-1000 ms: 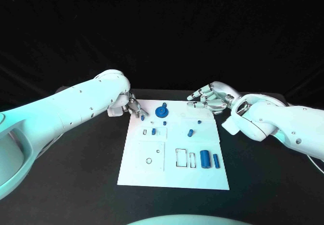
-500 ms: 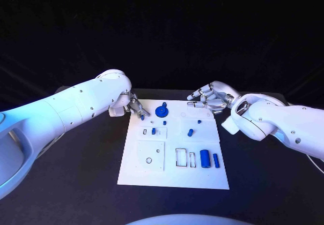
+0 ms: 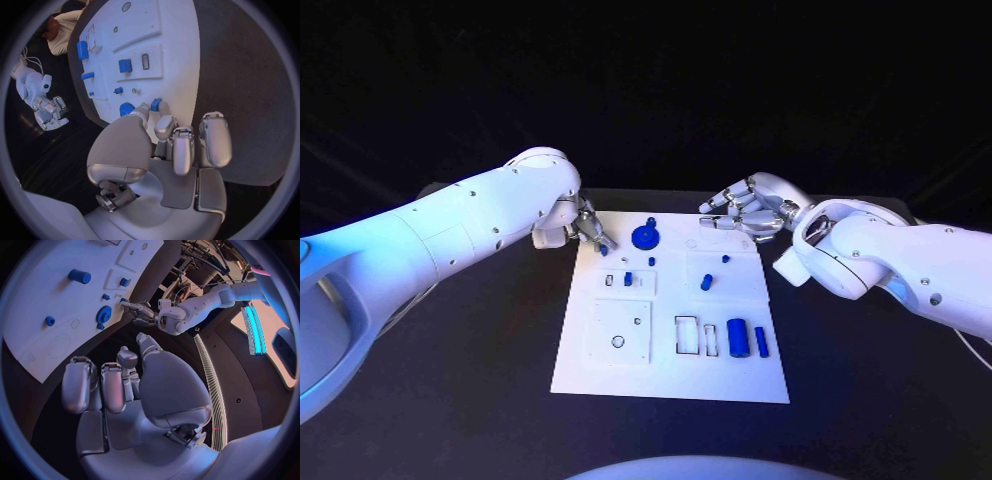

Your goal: Assemble the parts on the task board

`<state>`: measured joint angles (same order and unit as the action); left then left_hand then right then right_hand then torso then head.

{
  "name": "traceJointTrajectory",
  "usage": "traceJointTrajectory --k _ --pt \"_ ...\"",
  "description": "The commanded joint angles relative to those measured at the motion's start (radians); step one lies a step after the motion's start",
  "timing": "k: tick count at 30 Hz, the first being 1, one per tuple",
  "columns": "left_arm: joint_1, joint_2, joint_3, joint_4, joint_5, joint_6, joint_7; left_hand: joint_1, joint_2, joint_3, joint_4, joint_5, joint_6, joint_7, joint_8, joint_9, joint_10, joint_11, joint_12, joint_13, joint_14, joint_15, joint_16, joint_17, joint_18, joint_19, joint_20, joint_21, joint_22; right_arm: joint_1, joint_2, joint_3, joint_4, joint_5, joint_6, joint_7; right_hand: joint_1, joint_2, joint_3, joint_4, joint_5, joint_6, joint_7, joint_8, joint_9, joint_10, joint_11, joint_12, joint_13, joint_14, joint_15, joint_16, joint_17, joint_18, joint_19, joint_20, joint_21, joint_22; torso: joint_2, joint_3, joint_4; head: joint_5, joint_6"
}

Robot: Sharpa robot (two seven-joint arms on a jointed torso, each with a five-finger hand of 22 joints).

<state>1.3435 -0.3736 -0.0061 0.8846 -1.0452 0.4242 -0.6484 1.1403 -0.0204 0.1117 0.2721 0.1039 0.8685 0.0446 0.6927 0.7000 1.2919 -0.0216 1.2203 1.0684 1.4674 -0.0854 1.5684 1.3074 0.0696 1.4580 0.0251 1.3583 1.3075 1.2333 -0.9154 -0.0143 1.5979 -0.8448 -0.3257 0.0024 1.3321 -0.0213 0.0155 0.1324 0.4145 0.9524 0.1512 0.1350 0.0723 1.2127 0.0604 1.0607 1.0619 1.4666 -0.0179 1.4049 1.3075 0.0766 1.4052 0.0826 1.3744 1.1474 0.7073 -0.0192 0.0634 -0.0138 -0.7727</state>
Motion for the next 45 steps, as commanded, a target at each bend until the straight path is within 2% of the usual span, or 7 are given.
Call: traceJointTrajectory --k 1,9,17,20,26,32,45 --pt "0.000 0.000 0.000 0.001 0.005 0.012 0.009 0.027 0.007 0.017 -0.004 0.006 0.001 -0.005 0.004 0.002 0.001 -0.006 0.005 -0.001 0.103 0.000 0.002 0.263 -0.010 0.006 0.000 0.000 0.074 -0.001 0.001 0.000 0.000 -0.008 0.014 0.006 0.008 -0.003 0.004 -0.002 0.003 -0.004 -0.004 0.006 -0.001 -0.003 -0.003 0.000 0.001 0.051 -0.004 -0.005 0.003 0.006 -0.007 -0.001 -0.005 -0.001 0.001 -0.0007 0.0009 -0.002 -0.002" --pt "0.000 0.001 0.000 -0.002 0.037 -0.024 0.027 0.185 0.050 0.187 -0.093 0.013 -0.036 -0.006 -0.012 -0.001 -0.024 -0.010 -0.020 -0.026 0.103 -0.007 0.002 0.263 -0.007 -0.001 -0.007 -0.014 0.068 -0.001 0.002 0.000 -0.002 -0.007 0.014 0.007 0.009 -0.002 0.005 -0.002 0.004 -0.004 -0.004 0.006 -0.001 -0.002 -0.003 0.001 0.001 0.051 -0.004 -0.006 0.003 0.006 -0.007 -0.002 -0.005 -0.002 0.000 -0.0006 0.0002 0.000 -0.003" --pt "0.000 -0.009 0.000 0.005 0.080 -0.039 0.045 0.148 -0.019 0.451 -0.140 0.009 -0.053 0.010 0.008 0.020 -0.033 0.000 -0.040 -0.052 0.103 0.006 0.002 0.263 -0.005 -0.007 0.007 -0.027 0.067 -0.001 0.001 0.000 -0.003 -0.007 0.017 0.005 0.009 -0.001 0.005 -0.002 0.004 -0.004 -0.004 0.006 -0.001 -0.002 -0.003 0.002 0.002 0.051 -0.004 -0.006 0.003 0.006 -0.007 -0.002 -0.006 -0.002 -0.001 0.0000 0.0007 0.004 -0.004" --pt "0.000 -0.027 0.000 0.028 0.098 -0.047 0.040 0.130 -0.035 0.489 -0.153 0.008 -0.055 0.008 0.015 0.026 -0.031 0.001 -0.040 -0.053 0.103 0.007 0.002 0.263 -0.005 -0.006 0.006 -0.028 0.068 -0.001 0.000 0.000 -0.003 -0.007 0.021 0.003 0.009 0.000 0.006 -0.002 0.004 -0.004 -0.004 0.006 -0.001 -0.003 -0.003 0.000 0.000 0.051 -0.004 -0.006 0.002 0.006 -0.007 -0.002 -0.006 -0.002 -0.001 0.0009 0.0008 0.014 -0.003" --pt "0.002 -0.081 -0.001 0.121 0.139 -0.084 0.029 0.102 -0.054 0.545 -0.171 0.008 -0.052 0.005 0.029 0.036 -0.021 -0.002 -0.033 -0.046 0.103 0.004 0.002 0.263 -0.006 -0.003 0.005 -0.026 0.073 -0.001 -0.002 0.000 -0.003 -0.006 0.025 0.000 0.009 0.000 0.006 -0.002 0.004 -0.004 -0.004 0.006 -0.001 -0.003 -0.003 -0.001 -0.001 0.051 -0.004 -0.007 0.002 0.006 -0.007 -0.002 -0.006 -0.003 -0.002 0.0010 0.0038 0.008 -0.009" --pt "0.003 -0.133 -0.002 0.220 0.164 -0.151 0.024 0.057 -0.092 0.624 -0.198 0.049 -0.043 -0.002 0.051 0.050 0.001 -0.007 -0.018 -0.029 0.103 -0.001 0.002 0.263 -0.008 0.004 0.000 -0.016 0.085 -0.001 -0.003 0.000 -0.004 -0.005 0.028 -0.002 0.009 0.000 0.006 -0.002 0.004 -0.004 -0.004 0.006 -0.001 -0.003 -0.003 -0.001 -0.001 0.051 -0.004 -0.007 0.002 0.006 -0.007 -0.002 -0.006 -0.003 -0.005 0.0035 0.0060 0.007 -0.010" --pt "-0.012 -0.200 -0.019 0.369 0.061 -0.213 0.046 0.048 -0.110 0.647 -0.215 0.048 -0.043 -0.003 0.056 0.054 0.004 -0.009 -0.017 -0.029 0.103 -0.002 0.002 0.263 -0.009 0.005 -0.001 -0.016 0.087 -0.002 -0.005 -0.002 -0.006 -0.003 0.031 -0.001 0.004 0.003 0.006 0.003 0.005 -0.004 -0.004 0.007 -0.001 -0.004 -0.003 -0.002 -0.003 0.051 -0.004 -0.008 0.001 0.006 -0.008 -0.002 -0.007 -0.004 -0.007 0.0011 0.0097 0.006 -0.014"
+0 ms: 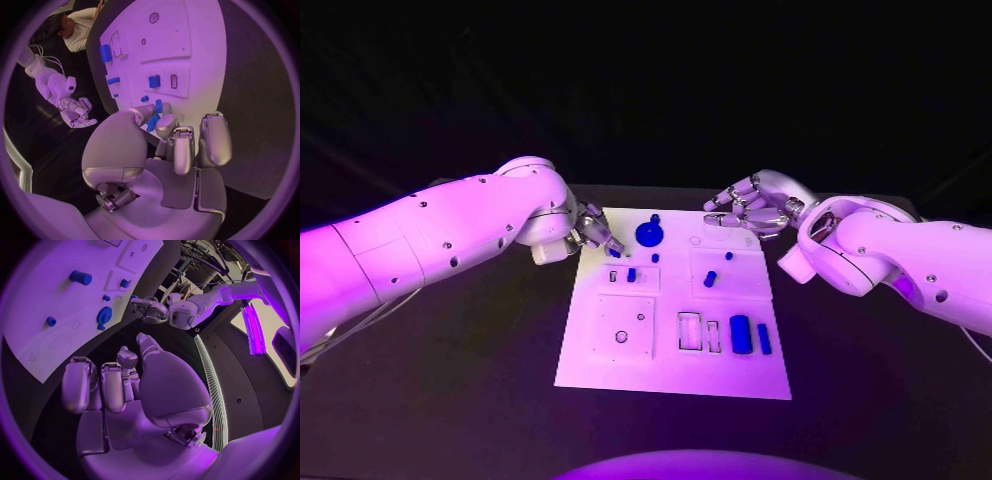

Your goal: Assemble the parts on the task board

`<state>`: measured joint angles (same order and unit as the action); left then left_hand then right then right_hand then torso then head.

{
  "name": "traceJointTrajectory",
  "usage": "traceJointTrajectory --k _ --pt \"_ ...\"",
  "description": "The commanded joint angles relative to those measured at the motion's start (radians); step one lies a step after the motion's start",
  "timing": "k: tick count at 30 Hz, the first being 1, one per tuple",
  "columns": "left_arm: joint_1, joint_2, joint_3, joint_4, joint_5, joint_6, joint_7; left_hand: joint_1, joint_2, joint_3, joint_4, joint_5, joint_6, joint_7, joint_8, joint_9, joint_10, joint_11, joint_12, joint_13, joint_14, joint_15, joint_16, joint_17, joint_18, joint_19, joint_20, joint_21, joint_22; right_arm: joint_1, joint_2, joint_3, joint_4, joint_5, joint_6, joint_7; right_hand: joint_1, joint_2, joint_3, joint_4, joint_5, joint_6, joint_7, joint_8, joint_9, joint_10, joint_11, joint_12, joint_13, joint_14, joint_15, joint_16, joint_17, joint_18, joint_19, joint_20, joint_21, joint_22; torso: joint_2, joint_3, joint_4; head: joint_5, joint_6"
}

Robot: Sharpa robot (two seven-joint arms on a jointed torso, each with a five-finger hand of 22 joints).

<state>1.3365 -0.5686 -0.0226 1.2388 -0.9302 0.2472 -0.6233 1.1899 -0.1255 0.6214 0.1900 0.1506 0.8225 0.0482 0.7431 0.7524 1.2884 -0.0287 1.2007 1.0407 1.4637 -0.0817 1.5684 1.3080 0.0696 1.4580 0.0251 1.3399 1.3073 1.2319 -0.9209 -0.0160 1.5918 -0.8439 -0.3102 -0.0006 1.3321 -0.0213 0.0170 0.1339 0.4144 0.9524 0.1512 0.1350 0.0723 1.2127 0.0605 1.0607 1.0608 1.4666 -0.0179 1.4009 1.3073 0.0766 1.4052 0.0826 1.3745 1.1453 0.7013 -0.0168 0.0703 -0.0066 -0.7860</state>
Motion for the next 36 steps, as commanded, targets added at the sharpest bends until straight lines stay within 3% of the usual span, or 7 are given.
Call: traceJointTrajectory --k 1,14,26,36 --pt "-0.007 -0.007 -0.004 0.017 -0.061 -0.034 0.024 -0.002 -0.006 0.137 -0.133 0.001 0.003 -0.007 0.006 0.001 0.008 -0.002 0.002 -0.001 0.107 -0.005 0.002 0.263 -0.009 0.005 -0.001 0.003 0.087 -0.001 0.000 0.000 0.000 -0.004 0.016 0.002 0.004 0.003 0.005 0.001 0.005 -0.004 -0.004 0.007 -0.001 -0.004 -0.003 -0.002 -0.002 0.051 -0.004 -0.004 0.001 0.006 -0.008 -0.002 -0.007 -0.002 0.000 -0.0011 0.0020 0.001 -0.001" --pt "-0.040 -0.015 -0.009 0.035 -0.120 -0.013 0.044 0.006 -0.028 0.139 -0.151 -0.002 0.006 -0.007 0.004 -0.001 0.013 -0.002 0.006 0.002 0.107 -0.005 0.002 0.263 -0.009 0.005 -0.001 0.002 0.089 -0.005 0.001 -0.001 -0.001 -0.002 0.014 0.004 0.004 0.003 0.005 0.002 0.005 -0.004 -0.004 0.007 -0.001 -0.004 -0.003 -0.001 -0.001 0.051 -0.004 -0.004 0.000 0.006 -0.008 -0.002 -0.007 -0.002 0.001 -0.0013 0.0000 0.005 -0.002" --pt "-0.056 -0.016 -0.009 0.036 -0.117 0.024 0.037 0.006 -0.029 0.139 -0.151 -0.003 0.007 -0.007 0.004 -0.001 0.015 -0.002 0.007 0.003 0.107 -0.005 0.002 0.263 -0.009 0.005 -0.001 0.002 0.089 -0.007 0.000 -0.001 -0.002 -0.002 0.014 0.006 0.004 0.003 0.005 0.002 0.005 -0.004 -0.004 0.007 -0.001 -0.006 -0.003 -0.004 -0.004 0.049 -0.004 -0.008 -0.005 0.007 -0.009 -0.002 -0.008 -0.005 0.001 -0.0016 -0.0002 0.005 -0.007" --pt "-0.058 -0.020 -0.009 0.041 -0.116 0.054 0.022 0.006 -0.029 0.138 -0.152 -0.003 0.008 -0.007 0.003 -0.001 0.015 -0.002 0.007 0.003 0.107 -0.005 0.002 0.263 -0.009 0.005 -0.001 0.002 0.089 -0.008 0.000 -0.001 -0.003 -0.003 0.014 0.007 0.004 0.003 0.005 0.002 0.006 -0.004 -0.004 0.007 -0.001 -0.006 -0.003 -0.004 -0.004 0.045 -0.004 -0.021 -0.025 0.010 -0.015 -0.002 -0.016 -0.021 0.001 -0.0011 -0.0003 0.005 -0.010"
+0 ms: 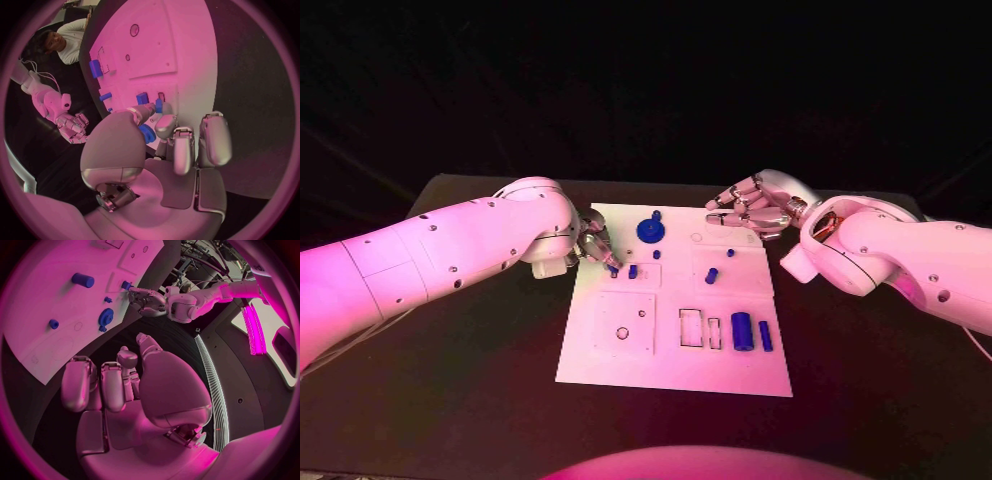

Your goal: Assemble the parts on the task board

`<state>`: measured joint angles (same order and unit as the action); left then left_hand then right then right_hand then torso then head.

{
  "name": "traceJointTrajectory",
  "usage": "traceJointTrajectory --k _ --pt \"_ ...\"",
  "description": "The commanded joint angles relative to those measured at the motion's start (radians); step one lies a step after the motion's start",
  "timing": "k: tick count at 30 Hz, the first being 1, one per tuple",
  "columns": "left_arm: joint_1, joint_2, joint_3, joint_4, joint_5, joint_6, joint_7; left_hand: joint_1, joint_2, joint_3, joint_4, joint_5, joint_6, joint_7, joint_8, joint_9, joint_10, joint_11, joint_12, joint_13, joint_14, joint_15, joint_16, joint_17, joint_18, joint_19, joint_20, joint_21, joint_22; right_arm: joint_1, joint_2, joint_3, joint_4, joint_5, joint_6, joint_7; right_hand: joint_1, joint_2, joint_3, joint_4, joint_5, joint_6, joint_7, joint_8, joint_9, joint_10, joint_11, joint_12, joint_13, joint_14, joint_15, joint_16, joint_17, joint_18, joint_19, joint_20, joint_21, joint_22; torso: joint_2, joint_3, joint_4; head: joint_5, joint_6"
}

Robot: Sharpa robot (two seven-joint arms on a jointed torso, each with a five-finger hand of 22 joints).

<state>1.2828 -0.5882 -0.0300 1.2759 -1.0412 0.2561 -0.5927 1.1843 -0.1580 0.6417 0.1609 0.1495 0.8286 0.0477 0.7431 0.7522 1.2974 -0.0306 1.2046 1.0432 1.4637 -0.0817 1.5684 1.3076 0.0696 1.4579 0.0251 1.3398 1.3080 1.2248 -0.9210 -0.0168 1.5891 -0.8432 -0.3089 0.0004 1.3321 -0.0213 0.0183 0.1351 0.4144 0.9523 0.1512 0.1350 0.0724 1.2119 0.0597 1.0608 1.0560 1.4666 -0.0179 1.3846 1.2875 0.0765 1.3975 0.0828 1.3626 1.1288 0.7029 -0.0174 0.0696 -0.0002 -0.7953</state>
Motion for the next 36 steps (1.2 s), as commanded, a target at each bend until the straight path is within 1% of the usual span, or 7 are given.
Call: traceJointTrajectory --k 1,13,17,21,26,29,36 --pt "-0.005 -0.001 -0.002 0.005 -0.006 0.049 -0.010 0.012 0.003 0.118 -0.123 -0.002 0.002 -0.007 0.003 -0.001 0.006 0.000 0.002 0.000 0.107 -0.005 0.002 0.263 -0.009 0.005 -0.001 0.001 0.087 -0.001 0.000 0.000 -0.001 -0.004 0.012 0.006 0.004 0.003 0.004 0.001 0.006 -0.004 -0.004 0.007 -0.001 -0.005 -0.002 -0.005 0.000 0.045 -0.004 -0.007 -0.008 0.010 -0.009 -0.002 -0.006 -0.007 -0.001 -0.0005 0.0000 0.000 -0.001" --pt "-0.006 -0.006 -0.002 0.008 -0.008 0.072 -0.018 0.014 0.001 0.119 -0.125 -0.002 0.003 -0.007 0.003 -0.002 0.006 0.000 0.003 0.000 0.107 -0.005 0.002 0.263 -0.009 0.005 -0.001 0.001 0.088 -0.002 0.000 0.000 -0.004 -0.005 0.000 0.011 0.003 -0.005 0.012 0.009 0.008 -0.005 -0.007 0.012 -0.001 -0.050 -0.006 -0.103 -0.098 0.007 -0.007 -0.138 -0.157 0.037 -0.070 -0.001 -0.104 -0.162 -0.001 -0.0006 0.0010 0.001 -0.002" --pt "-0.007 -0.007 -0.002 0.007 -0.009 0.073 -0.020 0.014 0.001 0.119 -0.125 -0.002 0.003 -0.007 0.003 -0.002 0.006 0.000 0.003 0.000 0.107 -0.005 0.002 0.263 -0.009 0.005 -0.001 0.001 0.088 -0.002 0.000 0.000 -0.007 0.003 -0.010 0.017 0.008 -0.010 0.024 0.014 0.009 -0.012 -0.006 0.012 -0.002 -0.142 -0.004 -0.281 -0.268 -0.048 -0.007 -0.332 -0.357 0.071 -0.155 -0.004 -0.257 -0.380 0.000 -0.0001 0.0005 0.002 0.000" --pt "-0.008 -0.008 -0.002 0.006 -0.011 0.073 -0.020 0.014 0.001 0.119 -0.125 -0.002 0.003 -0.007 0.003 -0.002 0.006 0.000 0.003 0.000 0.107 -0.005 0.002 0.263 -0.009 0.005 -0.001 0.001 0.088 -0.002 -0.001 0.000 -0.009 0.007 -0.011 0.024 0.014 -0.016 0.046 0.023 0.014 -0.019 0.000 0.012 -0.002 -0.171 0.000 -0.377 -0.347 -0.118 0.000 -0.596 -0.600 0.108 -0.251 0.000 -0.460 -0.639 0.000 -0.0003 0.0004 0.001 -0.001" --pt "-0.009 -0.007 -0.002 0.006 -0.011 0.075 -0.022 0.014 0.001 0.119 -0.125 -0.002 0.003 -0.007 0.003 -0.002 0.006 0.000 0.003 0.000 0.107 -0.005 0.002 0.263 -0.009 0.005 -0.001 0.001 0.088 -0.002 0.000 0.000 -0.011 0.009 -0.005 0.038 0.009 -0.040 0.067 0.042 0.016 -0.026 0.010 0.013 -0.002 -0.183 0.016 -0.508 -0.464 -0.151 0.015 -0.769 -0.688 0.107 -0.266 0.015 -0.591 -0.727 0.000 -0.0001 0.0008 0.001 -0.003" --pt "-0.009 -0.006 -0.002 0.007 -0.011 0.075 -0.022 0.014 0.000 0.119 -0.127 -0.002 0.004 -0.006 0.002 -0.003 0.008 0.000 0.004 0.002 0.107 -0.005 0.002 0.263 -0.009 0.005 -0.001 0.001 0.088 -0.002 0.000 0.000 -0.012 0.010 0.008 0.050 -0.011 -0.061 0.055 0.058 0.047 -0.033 0.022 0.014 -0.001 -0.206 0.033 -0.570 -0.522 -0.178 0.032 -0.855 -0.720 0.106 -0.283 0.030 -0.665 -0.773 0.000 0.0000 0.0010 0.002 0.000" --pt "-0.009 -0.004 -0.004 0.006 -0.010 0.079 -0.019 -0.013 0.000 0.101 -0.109 -0.004 0.020 -0.011 0.000 -0.009 0.016 -0.002 0.007 0.005 0.107 -0.005 0.002 0.263 -0.010 0.007 -0.001 0.004 0.092 -0.002 -0.002 0.000 -0.013 0.035 0.035 0.071 -0.009 -0.061 0.031 0.053 0.051 -0.040 0.059 0.025 -0.001 -0.233 0.078 -0.740 -0.715 -0.297 0.090 -1.115 -0.855 0.102 -0.356 0.087 -0.899 -0.915 0.000 0.0001 0.0009 0.004 0.001"
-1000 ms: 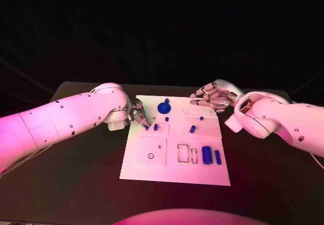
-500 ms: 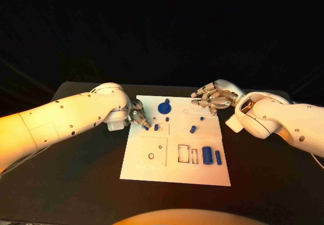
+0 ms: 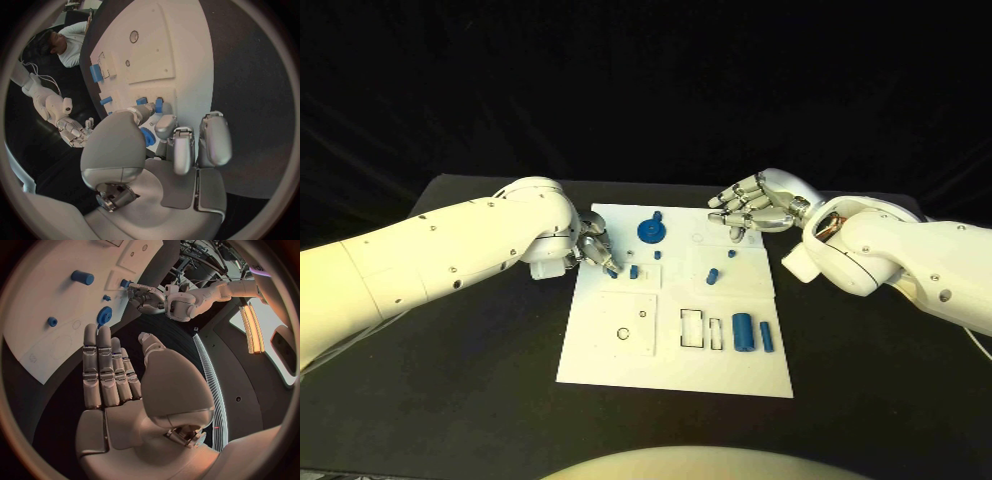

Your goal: Assemble the parts on the task board

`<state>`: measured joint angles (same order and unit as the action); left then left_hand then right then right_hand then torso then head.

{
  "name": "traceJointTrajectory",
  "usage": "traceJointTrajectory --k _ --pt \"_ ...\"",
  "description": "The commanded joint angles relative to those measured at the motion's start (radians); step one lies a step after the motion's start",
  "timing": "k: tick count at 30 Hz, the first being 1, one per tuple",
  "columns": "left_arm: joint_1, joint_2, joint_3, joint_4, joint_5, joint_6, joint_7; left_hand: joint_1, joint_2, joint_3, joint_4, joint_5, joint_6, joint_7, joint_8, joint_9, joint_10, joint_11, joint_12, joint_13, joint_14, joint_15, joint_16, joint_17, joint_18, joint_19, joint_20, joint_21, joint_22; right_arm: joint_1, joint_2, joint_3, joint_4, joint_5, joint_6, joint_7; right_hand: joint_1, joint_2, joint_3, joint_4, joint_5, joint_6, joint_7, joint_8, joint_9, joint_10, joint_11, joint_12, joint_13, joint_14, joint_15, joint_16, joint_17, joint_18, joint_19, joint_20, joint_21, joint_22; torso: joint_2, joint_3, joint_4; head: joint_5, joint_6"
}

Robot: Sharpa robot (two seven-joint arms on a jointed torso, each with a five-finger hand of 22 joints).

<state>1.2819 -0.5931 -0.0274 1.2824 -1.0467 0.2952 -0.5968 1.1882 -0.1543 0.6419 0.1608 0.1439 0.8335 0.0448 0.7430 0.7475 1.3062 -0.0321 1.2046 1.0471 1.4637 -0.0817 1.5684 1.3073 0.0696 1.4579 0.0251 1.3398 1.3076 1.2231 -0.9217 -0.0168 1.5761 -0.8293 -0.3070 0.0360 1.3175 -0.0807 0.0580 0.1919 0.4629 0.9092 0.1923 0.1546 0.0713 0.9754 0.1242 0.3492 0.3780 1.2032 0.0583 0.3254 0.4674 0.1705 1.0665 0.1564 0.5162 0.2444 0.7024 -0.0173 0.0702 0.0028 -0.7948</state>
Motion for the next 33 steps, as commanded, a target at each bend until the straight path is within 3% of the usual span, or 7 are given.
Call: traceJointTrajectory --k 1,4,6,14,23,33 --pt "-0.008 0.002 -0.007 -0.001 -0.004 0.043 -0.016 -0.025 -0.004 0.093 -0.104 0.001 0.020 -0.010 -0.001 -0.006 0.009 -0.002 0.008 0.002 0.107 -0.006 0.002 0.263 -0.010 0.008 -0.002 0.005 0.093 -0.001 -0.001 0.000 -0.001 0.027 0.036 0.038 0.008 0.000 -0.012 -0.007 0.003 -0.001 0.020 0.004 -0.001 0.003 0.018 -0.043 -0.058 -0.052 0.026 -0.085 -0.055 0.010 -0.037 0.020 -0.081 -0.048 0.001 -0.0001 -0.0004 0.001 0.002" --pt "-0.008 0.003 -0.007 -0.001 -0.003 0.049 -0.020 -0.044 -0.006 0.070 -0.094 0.001 0.030 -0.016 -0.003 -0.010 0.010 -0.006 0.008 0.003 0.107 -0.010 0.002 0.263 -0.011 0.010 -0.004 0.007 0.097 -0.001 -0.002 0.000 -0.004 0.042 0.040 0.048 0.014 0.015 -0.024 -0.023 0.002 -0.007 0.021 0.001 -0.002 0.028 0.026 -0.085 -0.138 -0.055 0.041 -0.163 -0.132 0.015 -0.035 0.044 -0.173 -0.107 0.001 -0.0008 -0.0014 0.002 0.001" --pt "-0.008 0.004 -0.008 -0.001 -0.003 0.055 -0.025 -0.055 -0.006 0.055 -0.087 0.001 0.037 -0.018 -0.003 -0.012 0.012 -0.008 0.009 0.004 0.107 -0.012 0.002 0.263 -0.011 0.011 -0.006 0.009 0.099 -0.001 -0.003 0.000 -0.006 0.056 0.041 0.055 0.016 0.024 -0.033 -0.034 0.002 -0.007 0.025 0.000 -0.002 0.044 0.028 -0.106 -0.186 -0.052 0.041 -0.206 -0.180 0.013 -0.020 0.052 -0.222 -0.139 0.001 -0.0002 -0.0013 0.001 0.001" --pt "-0.009 0.002 -0.008 -0.003 -0.015 0.063 -0.032 -0.073 -0.014 0.019 -0.080 0.000 0.052 -0.023 -0.004 -0.016 0.016 -0.012 0.012 0.008 0.107 -0.016 0.002 0.263 -0.012 0.015 -0.010 0.013 0.104 0.000 -0.009 0.000 -0.008 0.083 0.037 0.065 0.017 0.040 -0.048 -0.056 0.003 -0.012 0.029 -0.005 -0.002 0.061 0.033 -0.131 -0.260 -0.029 0.047 -0.253 -0.253 0.015 0.017 0.053 -0.287 -0.178 0.001 -0.0003 0.0002 0.002 -0.002" --pt "-0.009 0.001 -0.008 0.000 -0.041 0.046 -0.020 -0.051 -0.022 -0.001 -0.104 0.002 0.063 -0.029 -0.007 -0.022 0.021 -0.017 0.015 0.013 0.107 -0.019 0.002 0.263 -0.013 0.017 -0.013 0.015 0.107 0.000 -0.013 0.000 -0.006 0.092 0.035 0.064 0.016 0.045 -0.051 -0.062 0.004 -0.015 0.032 -0.006 -0.003 0.062 0.036 -0.136 -0.276 -0.025 0.049 -0.259 -0.269 0.014 0.023 0.054 -0.302 -0.180 0.001 -0.0002 -0.0011 0.004 -0.003" --pt "-0.009 0.002 -0.009 0.001 -0.047 0.031 -0.015 -0.068 -0.021 -0.040 -0.091 0.000 0.076 -0.029 -0.009 -0.027 0.024 -0.017 0.014 0.011 0.107 -0.020 0.002 0.263 -0.014 0.018 -0.014 0.016 0.110 0.000 -0.015 0.000 -0.004 0.094 0.034 0.064 0.016 0.049 -0.053 -0.066 0.004 -0.017 0.033 -0.007 -0.003 0.060 0.037 -0.139 -0.288 -0.027 0.051 -0.262 -0.282 0.014 0.025 0.055 -0.314 -0.181 0.000 -0.0002 -0.0001 0.003 -0.003"
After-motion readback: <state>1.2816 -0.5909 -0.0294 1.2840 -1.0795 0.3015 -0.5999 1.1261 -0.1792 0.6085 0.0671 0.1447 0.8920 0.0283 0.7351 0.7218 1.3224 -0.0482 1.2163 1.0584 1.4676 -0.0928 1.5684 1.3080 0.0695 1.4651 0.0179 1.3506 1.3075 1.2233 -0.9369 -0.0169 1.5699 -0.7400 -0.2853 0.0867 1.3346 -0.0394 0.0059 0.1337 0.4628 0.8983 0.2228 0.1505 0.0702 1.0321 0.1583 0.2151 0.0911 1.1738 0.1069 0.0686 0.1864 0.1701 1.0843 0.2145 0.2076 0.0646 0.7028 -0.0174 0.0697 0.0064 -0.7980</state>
